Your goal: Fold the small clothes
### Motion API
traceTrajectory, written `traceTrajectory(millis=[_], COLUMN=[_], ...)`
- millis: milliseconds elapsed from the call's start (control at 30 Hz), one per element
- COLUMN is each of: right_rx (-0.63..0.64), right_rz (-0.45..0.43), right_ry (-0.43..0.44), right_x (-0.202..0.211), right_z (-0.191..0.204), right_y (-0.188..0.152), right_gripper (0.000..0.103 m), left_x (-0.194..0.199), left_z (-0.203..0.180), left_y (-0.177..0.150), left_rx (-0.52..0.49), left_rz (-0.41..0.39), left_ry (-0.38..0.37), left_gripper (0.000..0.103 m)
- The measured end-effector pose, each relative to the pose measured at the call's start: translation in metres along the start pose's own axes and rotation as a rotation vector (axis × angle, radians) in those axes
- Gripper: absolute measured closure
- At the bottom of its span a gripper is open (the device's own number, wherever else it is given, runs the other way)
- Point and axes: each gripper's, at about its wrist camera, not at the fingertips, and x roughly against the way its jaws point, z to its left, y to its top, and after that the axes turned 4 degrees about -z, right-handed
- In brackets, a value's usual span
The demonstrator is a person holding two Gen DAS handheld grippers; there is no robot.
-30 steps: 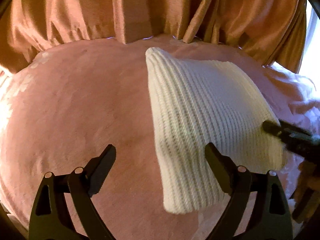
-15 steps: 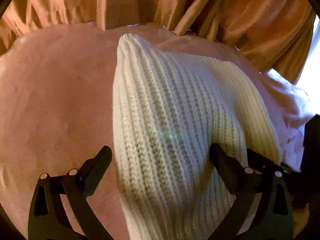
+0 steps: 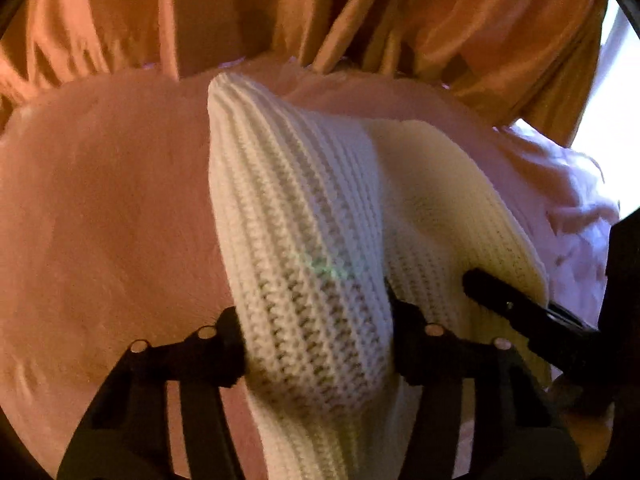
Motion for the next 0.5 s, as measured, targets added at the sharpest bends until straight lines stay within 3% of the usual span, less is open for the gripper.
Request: traceTrajectory(millis=[300, 500], right_rx=[0.094, 0.123], right_rz=[-0.121, -0.212], right_ry=[0.009, 0.056], right_x=[0.069, 0.118], right_z=[0.049, 0.082], right_y=[0.003, 0.002], right_gripper=[0.066, 0.066], left_x=[0.067, 0.131], left_z=[-0.017, -0.02], left_y=[0.007, 0.008], left_rx=[-0.048, -0.068], left_rz=[-0.082, -0.185], left_ry=[-0.055, -0.077], left_gripper=[0.054, 0.054])
